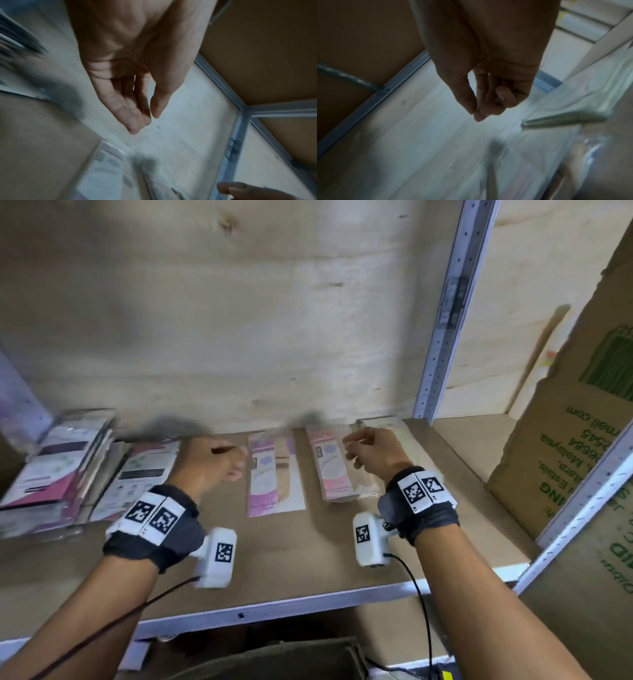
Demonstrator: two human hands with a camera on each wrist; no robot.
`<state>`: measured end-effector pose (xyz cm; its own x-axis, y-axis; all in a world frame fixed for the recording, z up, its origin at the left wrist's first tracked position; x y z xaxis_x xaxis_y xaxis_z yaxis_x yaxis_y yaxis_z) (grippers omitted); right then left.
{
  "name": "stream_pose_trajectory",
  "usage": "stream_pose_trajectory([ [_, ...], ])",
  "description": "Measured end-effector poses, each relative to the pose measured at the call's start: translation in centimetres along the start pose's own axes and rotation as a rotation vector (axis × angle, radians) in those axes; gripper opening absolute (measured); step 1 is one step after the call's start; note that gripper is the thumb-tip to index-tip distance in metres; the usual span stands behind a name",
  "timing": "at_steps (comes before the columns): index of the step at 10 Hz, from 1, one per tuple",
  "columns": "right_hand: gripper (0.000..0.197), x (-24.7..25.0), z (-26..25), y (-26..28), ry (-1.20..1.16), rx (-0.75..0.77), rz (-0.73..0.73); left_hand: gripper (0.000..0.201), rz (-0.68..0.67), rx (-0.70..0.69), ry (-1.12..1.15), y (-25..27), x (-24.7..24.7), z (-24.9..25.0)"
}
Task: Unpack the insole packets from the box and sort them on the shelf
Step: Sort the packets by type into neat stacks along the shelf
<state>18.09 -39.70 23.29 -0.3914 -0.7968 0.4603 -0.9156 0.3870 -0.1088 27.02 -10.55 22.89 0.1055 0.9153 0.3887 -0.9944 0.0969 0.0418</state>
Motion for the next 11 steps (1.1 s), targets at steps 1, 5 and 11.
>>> stream_pose_trajectory([
  [1, 0.007, -4.3, -1.9, 0.9, -0.059, 0.017, -0.100, 0.008, 0.087, 0.035, 0.080, -0.3, 4.9, -3.8],
  [5, 0.012, -25.6, -7.9, 0.3, -0.161, -0.137, -0.560, 0.008, 0.206, 0.029, 0.129, -0.2, 18.7, -8.6],
  [11, 0.012, -36.6, -10.1, -1.5, -0.009, -0.193, -0.513, 0.007, 0.229, 0.059, 0.312, 1.0, 21.8, -7.9],
])
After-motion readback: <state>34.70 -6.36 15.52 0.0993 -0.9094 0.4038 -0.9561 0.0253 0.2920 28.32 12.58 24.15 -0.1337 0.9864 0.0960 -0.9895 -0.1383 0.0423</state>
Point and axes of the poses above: each hand's wrist, its own y-axis away from the middle knuckle, its own x-axis out of the back of the hand, z = x × y, the point moved 7 cm from there along -y, towards the middle knuckle, and after that the axes turned 5 degrees about x, right-handed, at the moved point
